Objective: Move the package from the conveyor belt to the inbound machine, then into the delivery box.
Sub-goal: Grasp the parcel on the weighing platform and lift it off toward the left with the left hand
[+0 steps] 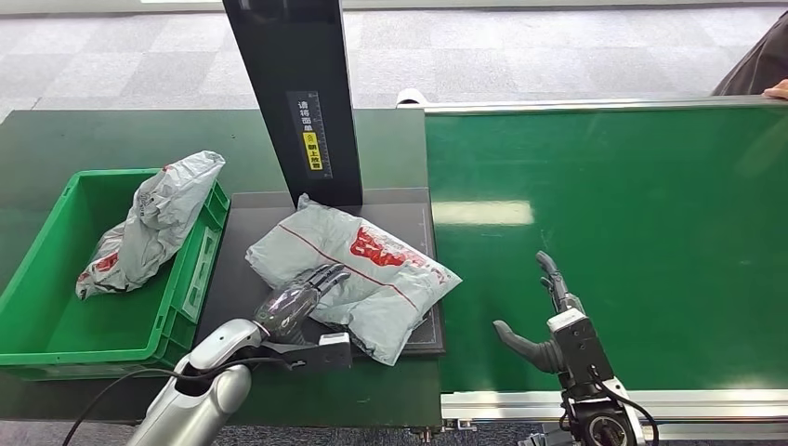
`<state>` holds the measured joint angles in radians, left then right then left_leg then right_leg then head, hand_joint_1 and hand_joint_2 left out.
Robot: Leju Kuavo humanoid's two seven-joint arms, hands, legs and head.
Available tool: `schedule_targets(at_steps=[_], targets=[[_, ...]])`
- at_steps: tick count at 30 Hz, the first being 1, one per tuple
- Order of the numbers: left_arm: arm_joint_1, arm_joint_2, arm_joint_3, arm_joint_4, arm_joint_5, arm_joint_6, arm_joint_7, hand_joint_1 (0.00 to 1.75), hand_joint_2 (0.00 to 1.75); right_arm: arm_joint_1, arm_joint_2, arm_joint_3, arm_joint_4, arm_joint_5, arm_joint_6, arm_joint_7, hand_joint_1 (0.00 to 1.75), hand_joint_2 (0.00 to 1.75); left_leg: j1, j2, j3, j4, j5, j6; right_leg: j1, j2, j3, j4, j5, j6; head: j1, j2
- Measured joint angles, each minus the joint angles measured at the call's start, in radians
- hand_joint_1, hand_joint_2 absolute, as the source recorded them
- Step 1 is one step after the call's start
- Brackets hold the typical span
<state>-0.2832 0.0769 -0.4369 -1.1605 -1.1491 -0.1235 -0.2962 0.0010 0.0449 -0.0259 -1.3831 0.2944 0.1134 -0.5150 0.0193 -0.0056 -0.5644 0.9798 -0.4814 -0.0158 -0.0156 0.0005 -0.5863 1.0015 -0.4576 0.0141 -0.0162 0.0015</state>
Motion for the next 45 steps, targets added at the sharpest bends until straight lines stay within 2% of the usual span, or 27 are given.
schedule_targets(at_steps=[12, 13, 17, 19, 22, 36, 41, 45], targets=[[-0.005, 0.025, -0.050, 0.003, 0.032, -0.032, 0.010, 0.03, 1.75, 0.015, 0.000, 0.000, 0.021, 0.002, -0.018, -0.004, 0.00, 1.75, 0.000, 0.000, 0.002, 0.000, 0.000, 0.000, 0.000, 0.000, 0.002, 0.000, 0.000, 0.000, 0.000, 0.000], [-0.008, 0.026, -0.053, 0.005, 0.035, -0.033, 0.010, 0.14, 1.75, 0.016, 0.000, 0.000, 0.021, 0.002, -0.019, -0.005, 0.00, 1.75, 0.000, 0.000, 0.002, 0.000, 0.000, 0.000, 0.000, 0.000, 0.003, 0.000, 0.000, 0.000, 0.000, 0.000], [-0.013, 0.027, -0.058, 0.015, 0.044, -0.028, 0.008, 1.53, 1.75, 0.023, 0.000, 0.000, 0.022, 0.002, -0.020, -0.006, 0.00, 1.75, 0.000, 0.000, 0.003, 0.000, 0.000, 0.000, 0.000, 0.000, 0.003, 0.000, 0.000, 0.000, 0.000, 0.000], [-0.014, 0.028, -0.060, 0.020, 0.047, -0.023, 0.007, 1.69, 1.75, 0.027, 0.000, 0.000, 0.022, 0.002, -0.020, -0.006, 0.00, 1.75, 0.000, 0.000, 0.003, 0.000, 0.000, 0.000, 0.000, 0.000, 0.003, 0.000, 0.000, 0.000, 0.000, 0.000], [-0.018, 0.030, -0.060, 0.026, 0.051, -0.021, 0.006, 1.75, 1.75, 0.030, -0.001, -0.001, 0.022, 0.002, -0.020, -0.006, 0.00, 1.75, 0.000, 0.000, 0.004, 0.000, 0.000, 0.000, 0.000, 0.000, 0.003, 0.000, 0.000, 0.000, 0.000, 0.000], [-0.037, 0.042, -0.072, 0.048, 0.091, -0.022, -0.010, 1.75, 1.75, 0.030, -0.008, -0.006, 0.022, -0.004, -0.022, -0.007, 0.00, 1.75, 0.000, 0.000, 0.004, 0.000, 0.000, 0.000, 0.000, 0.000, 0.003, 0.000, 0.000, 0.000, 0.000, 0.000], [-0.030, 0.047, -0.069, 0.030, 0.098, -0.006, -0.007, 1.75, 1.75, 0.036, -0.012, -0.007, 0.022, -0.008, -0.027, -0.007, 0.00, 1.75, 0.000, 0.000, 0.004, 0.000, 0.000, 0.000, 0.000, 0.000, 0.003, 0.000, 0.000, 0.000, 0.000, 0.000], [-0.017, 0.048, -0.057, -0.010, 0.085, 0.036, -0.040, 1.75, 1.75, 0.041, -0.013, -0.009, 0.021, -0.009, -0.028, -0.007, 0.00, 1.75, 0.000, 0.000, 0.003, 0.000, 0.000, 0.000, 0.000, 0.000, 0.003, 0.000, 0.000, 0.000, 0.000, 0.000]])
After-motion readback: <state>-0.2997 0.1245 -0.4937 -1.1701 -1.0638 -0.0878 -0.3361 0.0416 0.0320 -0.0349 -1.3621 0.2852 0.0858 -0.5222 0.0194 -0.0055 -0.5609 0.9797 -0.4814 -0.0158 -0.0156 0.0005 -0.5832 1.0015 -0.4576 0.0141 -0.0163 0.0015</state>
